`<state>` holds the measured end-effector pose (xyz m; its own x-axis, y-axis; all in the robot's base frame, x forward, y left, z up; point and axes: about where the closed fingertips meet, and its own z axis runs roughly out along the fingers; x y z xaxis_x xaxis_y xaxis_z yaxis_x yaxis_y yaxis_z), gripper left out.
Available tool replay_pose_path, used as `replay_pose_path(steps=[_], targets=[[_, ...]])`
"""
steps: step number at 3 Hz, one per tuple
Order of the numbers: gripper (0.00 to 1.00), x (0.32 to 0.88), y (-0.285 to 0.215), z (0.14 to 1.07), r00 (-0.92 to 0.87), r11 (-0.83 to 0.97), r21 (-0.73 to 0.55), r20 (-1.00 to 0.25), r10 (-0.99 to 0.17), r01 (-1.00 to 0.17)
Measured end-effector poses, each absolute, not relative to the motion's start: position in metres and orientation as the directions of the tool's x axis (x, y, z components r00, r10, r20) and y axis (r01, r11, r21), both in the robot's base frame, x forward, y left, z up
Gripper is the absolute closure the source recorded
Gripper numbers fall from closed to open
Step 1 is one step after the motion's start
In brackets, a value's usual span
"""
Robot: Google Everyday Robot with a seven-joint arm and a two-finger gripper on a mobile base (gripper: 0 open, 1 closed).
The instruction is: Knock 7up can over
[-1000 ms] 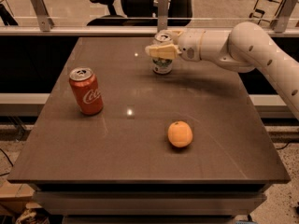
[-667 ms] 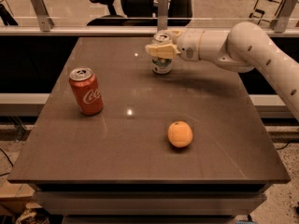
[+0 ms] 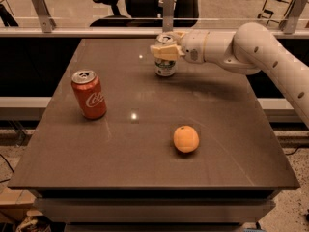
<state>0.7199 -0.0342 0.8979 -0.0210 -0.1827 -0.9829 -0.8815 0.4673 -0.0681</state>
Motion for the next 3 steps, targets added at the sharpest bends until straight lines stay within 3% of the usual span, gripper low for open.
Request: replay_pose_path(steps=[3], targets=[[1.00, 0.709, -0.047, 0.917, -0.023, 0.478, -0.092, -0.973, -0.230, -0.873]])
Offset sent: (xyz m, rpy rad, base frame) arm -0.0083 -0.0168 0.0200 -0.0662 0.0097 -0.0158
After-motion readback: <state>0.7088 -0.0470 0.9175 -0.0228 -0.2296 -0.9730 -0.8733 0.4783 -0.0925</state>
